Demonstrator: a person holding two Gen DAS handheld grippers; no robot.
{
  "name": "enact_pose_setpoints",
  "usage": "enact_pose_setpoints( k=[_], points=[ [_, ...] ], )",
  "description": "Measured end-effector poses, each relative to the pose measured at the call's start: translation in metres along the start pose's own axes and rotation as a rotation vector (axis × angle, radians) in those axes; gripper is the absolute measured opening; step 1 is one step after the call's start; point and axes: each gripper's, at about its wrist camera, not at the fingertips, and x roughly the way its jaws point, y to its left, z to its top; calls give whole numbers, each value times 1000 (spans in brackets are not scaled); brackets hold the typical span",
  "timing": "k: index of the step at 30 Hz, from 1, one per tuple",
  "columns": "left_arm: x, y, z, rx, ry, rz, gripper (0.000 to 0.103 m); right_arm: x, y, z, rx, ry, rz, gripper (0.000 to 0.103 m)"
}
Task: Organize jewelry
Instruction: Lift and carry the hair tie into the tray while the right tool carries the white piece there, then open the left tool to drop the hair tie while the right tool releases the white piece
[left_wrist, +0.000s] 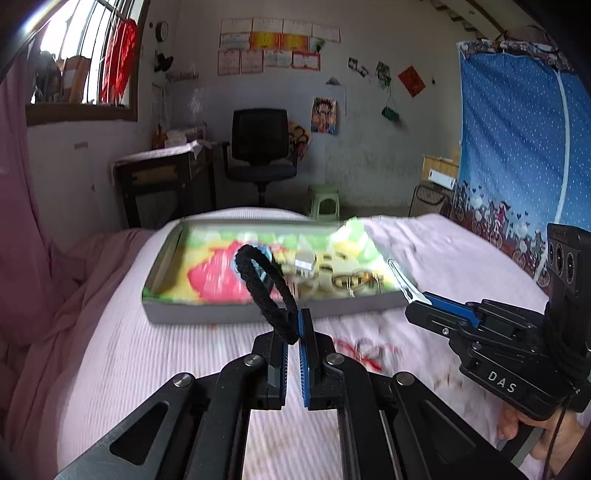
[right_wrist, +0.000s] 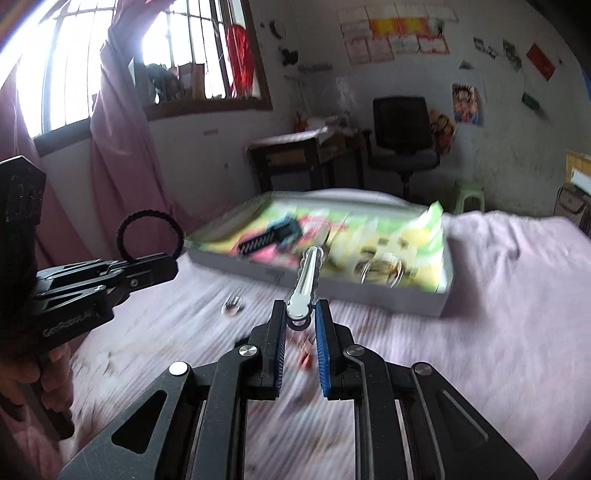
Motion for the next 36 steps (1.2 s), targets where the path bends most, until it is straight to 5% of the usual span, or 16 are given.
enact_pose_setpoints(
  k=[13, 23, 36],
  points=[
    [54, 37, 32, -51, -16, 27, 6, 50, -23, 46, 46, -99, -76, 14],
    [111, 69, 29, -129, 133, 55, 6, 109, -27, 38, 101, 16, -89, 14],
    [140, 73, 24, -164, 259, 68, 6, 127, -35, 27, 128, 113, -88, 14]
  ],
)
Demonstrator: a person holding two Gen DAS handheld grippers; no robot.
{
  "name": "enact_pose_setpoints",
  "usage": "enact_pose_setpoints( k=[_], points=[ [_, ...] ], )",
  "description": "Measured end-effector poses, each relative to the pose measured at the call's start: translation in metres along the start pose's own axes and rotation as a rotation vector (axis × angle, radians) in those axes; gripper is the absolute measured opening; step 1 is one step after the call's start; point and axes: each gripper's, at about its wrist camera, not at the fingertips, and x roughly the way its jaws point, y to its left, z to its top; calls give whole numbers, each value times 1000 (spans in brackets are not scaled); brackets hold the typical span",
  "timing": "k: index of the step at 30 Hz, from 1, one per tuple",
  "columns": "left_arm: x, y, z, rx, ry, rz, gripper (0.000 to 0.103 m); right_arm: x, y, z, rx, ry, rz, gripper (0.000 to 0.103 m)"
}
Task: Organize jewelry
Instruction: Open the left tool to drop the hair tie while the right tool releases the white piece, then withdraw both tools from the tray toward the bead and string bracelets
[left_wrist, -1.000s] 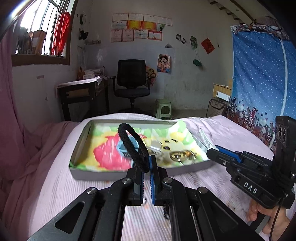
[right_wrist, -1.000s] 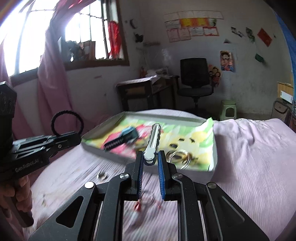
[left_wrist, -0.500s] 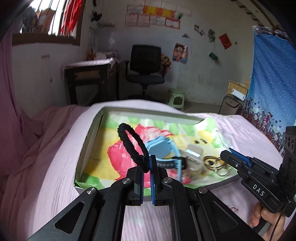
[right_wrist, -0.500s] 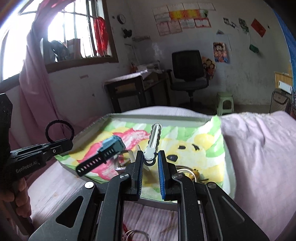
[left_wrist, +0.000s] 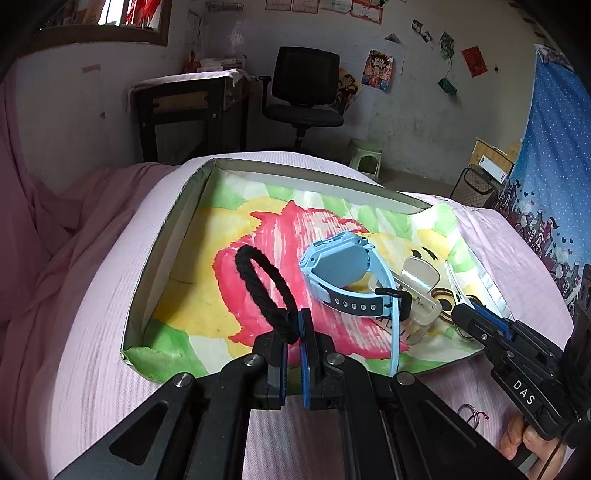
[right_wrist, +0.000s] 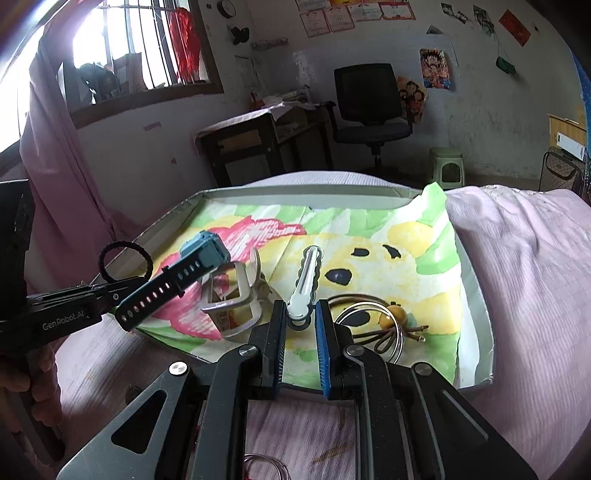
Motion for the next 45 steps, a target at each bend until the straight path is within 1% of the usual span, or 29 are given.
enact_pose_setpoints(
  k=[3, 10, 13, 14, 15, 16, 17, 18, 19, 21, 22, 24, 25, 26, 27, 28, 32, 34, 36, 37, 38, 40, 42, 45],
  points=[
    [0, -1, -1, 3, 6, 5, 6, 2, -1, 0, 5, 13, 1, 14],
    [-6, -2, -4, 5, -11, 13, 6, 1, -2, -2, 14, 17, 4, 14],
    [-12, -2, -6, 1, -23, 13, 8, -3, -2, -1, 17, 4, 3, 17],
    [-15, -2, -8, -2, -32, 14, 9, -7, -2, -1, 15, -5, 1, 21],
    [-19, -2, -9, -5, -40, 13, 12, -9, -2, 0, 13, -11, -1, 26],
    [-21, -2, -10, -6, -46, 10, 23, -14, -1, -1, 9, -24, -5, 29],
    [-25, -2, -12, -5, -58, 8, 30, -18, 0, -1, 5, -35, -8, 34],
    [-30, -3, -14, -3, -77, 13, 45, -22, 1, -1, 1, -44, -10, 36],
    [-35, -3, -16, -1, -96, 19, 54, -28, 3, -1, -6, -59, -15, 37],
    [-46, -5, -19, 11, -137, 27, 54, -38, 3, -1, -15, -76, -20, 38],
    [-49, -6, -20, 14, -142, 26, 54, -43, 3, -1, -18, -85, -21, 40],
    [-56, -7, -24, 14, -155, 26, 55, -53, 4, 0, -20, -104, -29, 47],
    [-60, -8, -26, 12, -163, 24, 57, -59, 4, 0, -20, -115, -34, 47],
    [-63, -8, -29, 7, -171, 21, 59, -64, 4, -1, -19, -126, -38, 50],
    [-67, -7, -31, 1, -180, 19, 67, -68, 4, -1, -18, -131, -41, 54],
    [-70, -7, -34, -4, -189, 20, 73, -72, 4, -1, -20, -138, -44, 56],
    [-86, -6, -46, -15, -238, 24, 85, -93, 6, -7, -37, -175, -48, 72],
    [-94, -7, -53, -20, -261, 22, 92, -100, 8, -9, -49, -193, -50, 77],
    [-104, -8, -60, -20, -287, 20, 97, -109, 11, -12, -60, -216, -50, 88],
    [-107, -9, -63, -20, -297, 22, 99, -115, 12, -14, -65, -228, -45, 91],
    [-112, -9, -67, -22, -310, 23, 100, -119, 12, -16, -68, -241, -41, 94],
    [-119, -9, -74, -23, -328, 21, 102, -127, 14, -19, -69, -260, -34, 96],
    [-126, -10, -81, -24, -347, 22, 103, -135, 15, -22, -72, -273, -28, 101],
    [-134, -11, -90, -21, -364, 25, 103, -144, 17, -29, -70, -288, -24, 102]
  ],
)
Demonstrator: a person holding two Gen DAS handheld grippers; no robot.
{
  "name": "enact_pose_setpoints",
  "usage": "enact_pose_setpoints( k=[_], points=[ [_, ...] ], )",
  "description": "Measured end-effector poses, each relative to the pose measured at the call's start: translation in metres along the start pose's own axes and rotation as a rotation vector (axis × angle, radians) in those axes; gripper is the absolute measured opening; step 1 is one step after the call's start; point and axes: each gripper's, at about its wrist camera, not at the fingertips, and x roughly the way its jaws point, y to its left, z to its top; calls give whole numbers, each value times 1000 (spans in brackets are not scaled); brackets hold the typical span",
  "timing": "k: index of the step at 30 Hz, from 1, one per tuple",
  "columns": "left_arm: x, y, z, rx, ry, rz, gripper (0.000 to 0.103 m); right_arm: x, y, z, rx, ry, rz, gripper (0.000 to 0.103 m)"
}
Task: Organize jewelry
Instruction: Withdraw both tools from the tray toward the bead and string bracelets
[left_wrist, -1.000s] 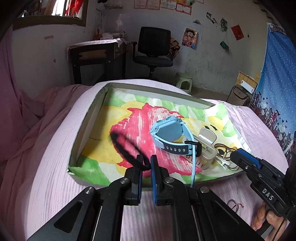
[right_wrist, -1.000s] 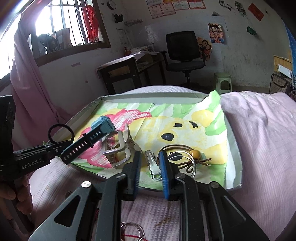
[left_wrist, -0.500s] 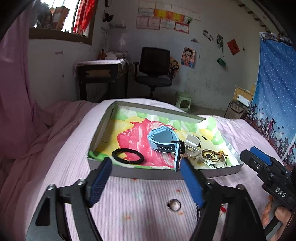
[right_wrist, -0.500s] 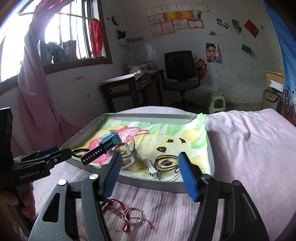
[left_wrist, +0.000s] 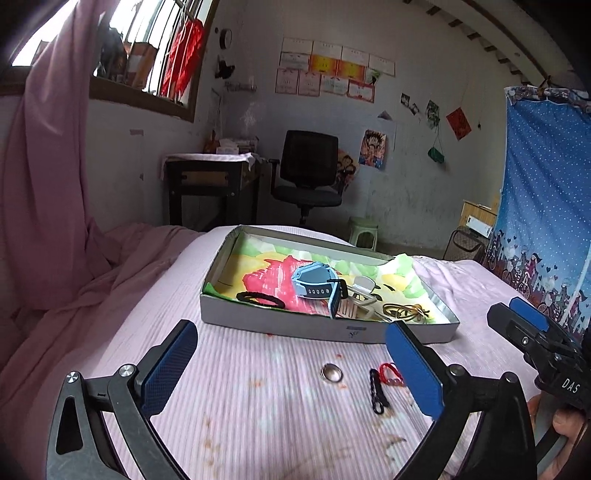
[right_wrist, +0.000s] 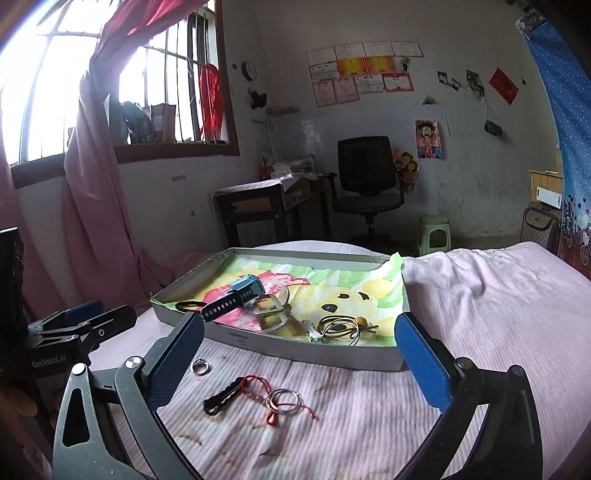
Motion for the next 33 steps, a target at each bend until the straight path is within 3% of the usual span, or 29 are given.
enact_pose_setpoints(
  k=[16, 26, 33],
  points=[
    [-33, -5, -29, 20, -2, 6, 103, -36, -1, -24, -9, 1, -16, 102],
    [-35, -4, -40, 24, 48, 6, 103, -43, -3, -36, -24, 33, -35, 102],
    [-25, -4, -45, 35, 124, 1, 103, -40, -9, -40, -14, 72, -40, 102]
  ],
)
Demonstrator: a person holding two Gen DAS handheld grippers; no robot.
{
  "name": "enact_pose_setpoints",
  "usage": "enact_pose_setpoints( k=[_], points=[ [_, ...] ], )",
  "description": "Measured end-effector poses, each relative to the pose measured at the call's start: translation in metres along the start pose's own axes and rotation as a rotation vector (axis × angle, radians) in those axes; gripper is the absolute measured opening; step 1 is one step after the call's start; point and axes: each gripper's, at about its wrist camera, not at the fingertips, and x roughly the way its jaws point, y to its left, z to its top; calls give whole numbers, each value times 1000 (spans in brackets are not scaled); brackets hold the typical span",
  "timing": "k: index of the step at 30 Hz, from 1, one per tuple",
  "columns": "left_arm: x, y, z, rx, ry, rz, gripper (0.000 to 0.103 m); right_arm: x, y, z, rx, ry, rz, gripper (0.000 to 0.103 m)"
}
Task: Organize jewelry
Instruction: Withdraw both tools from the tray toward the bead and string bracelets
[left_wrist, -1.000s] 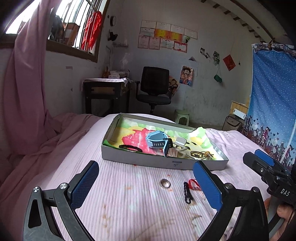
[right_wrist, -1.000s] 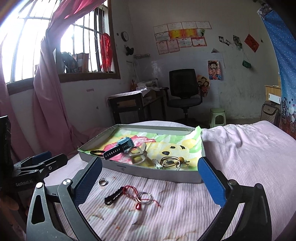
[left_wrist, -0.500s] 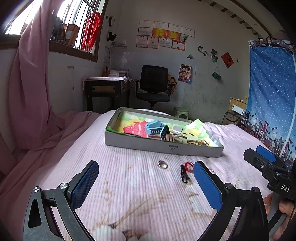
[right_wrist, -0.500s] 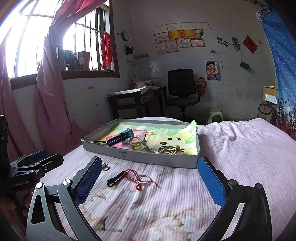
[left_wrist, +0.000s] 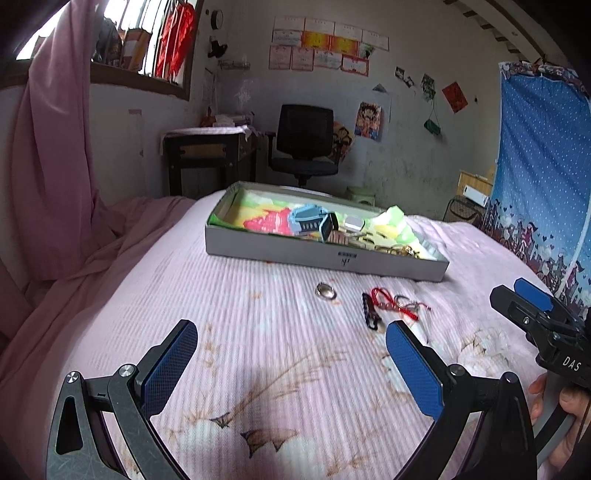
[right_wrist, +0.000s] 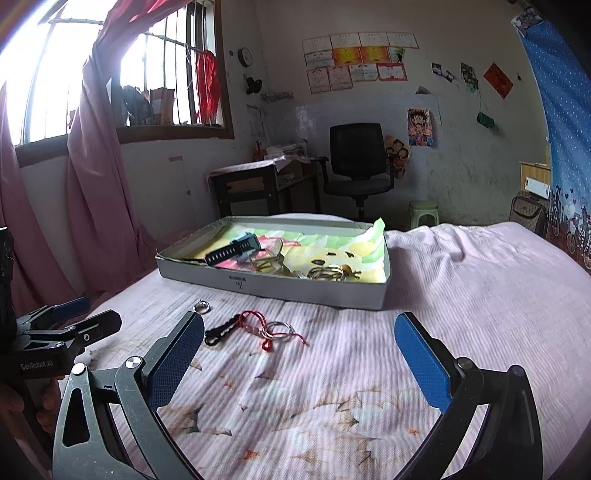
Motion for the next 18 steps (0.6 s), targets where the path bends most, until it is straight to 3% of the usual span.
enact_pose_setpoints(
  k=[13, 18],
  points=[
    [28, -8, 3, 47, 149, -19, 103, 23, -2, -8, -13, 140, -50, 102],
    [39, -11, 6, 69, 182, -58, 103, 32, -5, -9, 2, 183, -77, 102]
  ],
)
